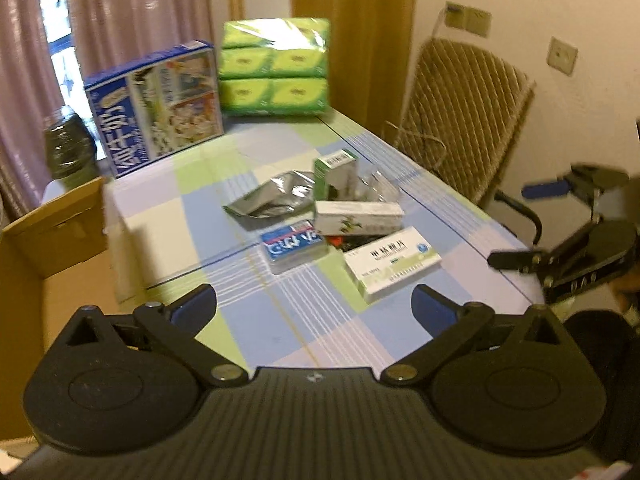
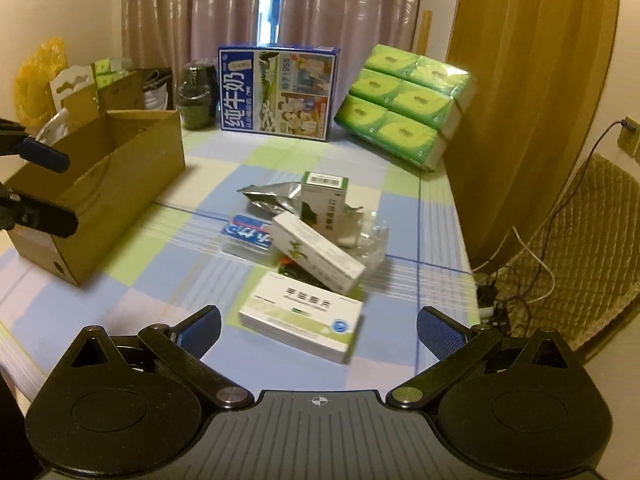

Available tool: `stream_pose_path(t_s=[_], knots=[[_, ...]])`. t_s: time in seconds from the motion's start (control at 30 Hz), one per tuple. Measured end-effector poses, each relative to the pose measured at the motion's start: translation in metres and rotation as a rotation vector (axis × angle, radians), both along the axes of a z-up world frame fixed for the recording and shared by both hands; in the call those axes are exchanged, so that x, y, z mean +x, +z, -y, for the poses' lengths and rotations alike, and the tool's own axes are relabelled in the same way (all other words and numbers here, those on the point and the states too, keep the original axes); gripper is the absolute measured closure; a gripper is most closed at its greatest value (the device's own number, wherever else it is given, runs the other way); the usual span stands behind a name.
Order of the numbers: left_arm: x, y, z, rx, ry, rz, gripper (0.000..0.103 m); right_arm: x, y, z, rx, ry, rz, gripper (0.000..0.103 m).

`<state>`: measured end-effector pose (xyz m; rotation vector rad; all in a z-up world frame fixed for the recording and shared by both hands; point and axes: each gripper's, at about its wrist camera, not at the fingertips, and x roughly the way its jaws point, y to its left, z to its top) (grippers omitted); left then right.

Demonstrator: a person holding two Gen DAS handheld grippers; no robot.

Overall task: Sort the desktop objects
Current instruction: 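Move both tools back over the remaining boxes on the table, then grasp the blue floss pick box with the left tool while the right tool grasps the white tablet box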

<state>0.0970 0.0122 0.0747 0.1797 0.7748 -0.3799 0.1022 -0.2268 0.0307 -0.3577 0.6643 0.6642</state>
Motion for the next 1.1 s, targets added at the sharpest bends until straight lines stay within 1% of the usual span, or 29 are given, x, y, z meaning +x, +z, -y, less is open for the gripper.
stream_pose_path(t_s=[0.2,0.43,0.53,0.7,0.9,1.0,1.1], knots=[[0.020,-0.015,0.012,0.052,-0.067,-0.035,0.001,0.019,-0.010,-0.007,-0.056,0.128,0.026,0.002],[0.054,-0.028,0.018,0.108,-0.133,-0.073,0.001,0.049,-0.025,-0.020,-0.103,0.211,0.018,0.002],[0.068,-0.035,0.018,0.129,-0.158,-0.081,0.001,0.058,-0.032,-0.026,-0.128,0.269,0.012,0.002],[0.085,-0.047,0.018,0.164,-0.216,-0.089,0.001,0.066,-0.048,-0.037,-0.184,0.392,-0.006,0.002],[0.102,-0.060,0.024,0.202,-0.301,-0.097,0.001,0.073,-0.072,-0.055,-0.265,0.575,-0.030,0.005],[0.109,-0.068,0.027,0.234,-0.371,-0.099,0.001,0.077,-0.086,-0.065,-0.321,0.665,-0.027,0.007],[0.113,-0.075,0.033,0.289,-0.477,-0.086,0.001,0.086,-0.098,-0.075,-0.375,0.710,-0.020,0.009]])
